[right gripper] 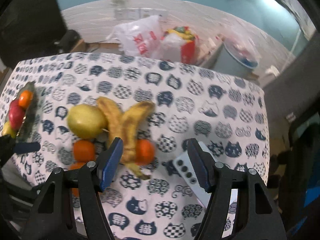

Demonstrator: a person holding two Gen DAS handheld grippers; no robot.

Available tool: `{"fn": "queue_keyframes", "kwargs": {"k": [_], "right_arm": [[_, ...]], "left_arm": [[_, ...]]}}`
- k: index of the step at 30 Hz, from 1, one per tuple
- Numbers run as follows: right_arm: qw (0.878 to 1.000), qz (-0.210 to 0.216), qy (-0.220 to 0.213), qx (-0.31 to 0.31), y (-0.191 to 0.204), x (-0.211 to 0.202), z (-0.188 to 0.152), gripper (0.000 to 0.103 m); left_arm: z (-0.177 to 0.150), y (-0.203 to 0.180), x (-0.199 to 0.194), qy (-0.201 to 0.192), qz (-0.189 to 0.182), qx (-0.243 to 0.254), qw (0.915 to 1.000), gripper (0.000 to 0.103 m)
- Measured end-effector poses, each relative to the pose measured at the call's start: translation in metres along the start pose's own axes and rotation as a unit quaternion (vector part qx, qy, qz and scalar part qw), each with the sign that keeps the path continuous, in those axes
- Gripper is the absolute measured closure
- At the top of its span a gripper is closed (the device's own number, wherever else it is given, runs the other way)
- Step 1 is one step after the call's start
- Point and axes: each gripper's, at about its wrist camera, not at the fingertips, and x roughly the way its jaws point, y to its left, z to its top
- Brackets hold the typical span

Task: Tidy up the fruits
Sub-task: 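Withdraw both tools from the bowl back toward the fruit pile, then grasp the large orange with the left tool while the right tool grasps a mandarin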

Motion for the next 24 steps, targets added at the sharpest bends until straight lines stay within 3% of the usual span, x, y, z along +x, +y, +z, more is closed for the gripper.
{"fn": "queue_keyframes", "kwargs": {"k": [8,9,13,24], "right_arm": [[0.999,-0.015,0.045,0.022,-0.027,0.039,-0.011,0.036],[0.998,-0.014,0.048,0.023,-0.028,0.042,-0.012,0.036],[0.998,0.023,0.058,0.032,-0.030,0.051,-0.013,0.036],[0.994,0.059,0.095,-0.017,0.001,0.068,-0.020,0.036]], "left_arm": [[0.004,-0.018,0.021,0.026,-0.013,-0.001,0.9996,0.022],[0.004,-0.020,0.024,0.024,0.002,-0.006,0.9997,0.022],[0.002,-0.026,0.035,0.036,-0.001,-0.001,0.9994,0.022],[-0.006,-0.038,0.069,0.062,0.002,0.008,0.9981,0.018]]}}
